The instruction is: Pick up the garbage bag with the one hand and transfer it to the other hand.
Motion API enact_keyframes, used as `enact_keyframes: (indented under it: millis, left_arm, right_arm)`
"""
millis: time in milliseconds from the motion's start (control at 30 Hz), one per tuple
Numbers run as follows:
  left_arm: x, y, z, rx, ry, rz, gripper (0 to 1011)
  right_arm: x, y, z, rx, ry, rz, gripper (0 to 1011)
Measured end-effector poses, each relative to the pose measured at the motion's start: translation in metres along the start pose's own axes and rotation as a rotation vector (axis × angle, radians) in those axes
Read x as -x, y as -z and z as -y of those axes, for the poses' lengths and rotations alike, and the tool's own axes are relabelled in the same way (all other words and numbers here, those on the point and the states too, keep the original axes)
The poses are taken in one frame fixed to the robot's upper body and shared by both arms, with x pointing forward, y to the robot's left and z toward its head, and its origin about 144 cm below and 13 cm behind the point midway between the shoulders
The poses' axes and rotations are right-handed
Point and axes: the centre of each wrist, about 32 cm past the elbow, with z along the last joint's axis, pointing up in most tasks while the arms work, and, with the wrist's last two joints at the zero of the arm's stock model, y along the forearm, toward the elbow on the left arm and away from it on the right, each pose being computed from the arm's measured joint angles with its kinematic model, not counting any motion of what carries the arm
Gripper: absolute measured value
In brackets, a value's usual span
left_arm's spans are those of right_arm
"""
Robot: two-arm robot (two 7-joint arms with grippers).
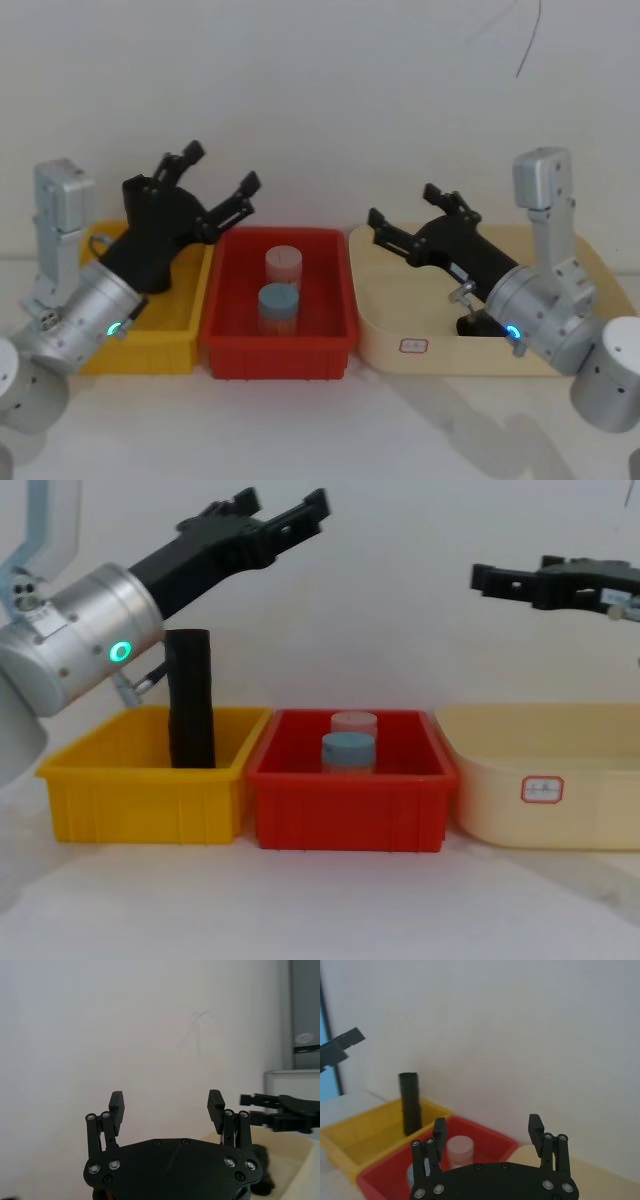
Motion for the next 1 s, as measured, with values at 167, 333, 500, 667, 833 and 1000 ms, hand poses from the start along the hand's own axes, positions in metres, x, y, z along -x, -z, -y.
enact_keyframes:
  millis: [167, 333, 500, 667, 833, 1000]
  left_arm:
    - [-0.003, -0.003, -0.014, -0.012, -0.054, 0.026, 1002]
    - [-0.007, -0.006, -0.038, -0.037, -0.144, 0.064, 1002]
    - [-0.010, -0.007, -0.057, -0.061, -0.213, 0.091, 1001]
    - [-0.013, -0.008, -0.080, -0.092, -0.292, 0.119, 1001]
    - [-0.014, -0.009, -0.096, -0.114, -0.345, 0.137, 1001]
    - [-0.015, -0.010, -0.108, -0.133, -0.385, 0.152, 1002]
  right_arm:
    - [0.007, 0.002, -0.008, 0.002, -0.052, -0.010, 1000]
    - [0.017, 0.006, -0.018, 0.010, -0.117, -0.023, 999]
    - [0.027, 0.010, -0.028, 0.023, -0.183, -0.033, 1000]
    - [0.037, 0.013, -0.035, 0.044, -0.237, -0.037, 1000]
    - [0.046, 0.015, -0.043, 0.085, -0.298, -0.031, 999]
    - [0.052, 0.016, -0.049, 0.129, -0.344, -0.024, 1000]
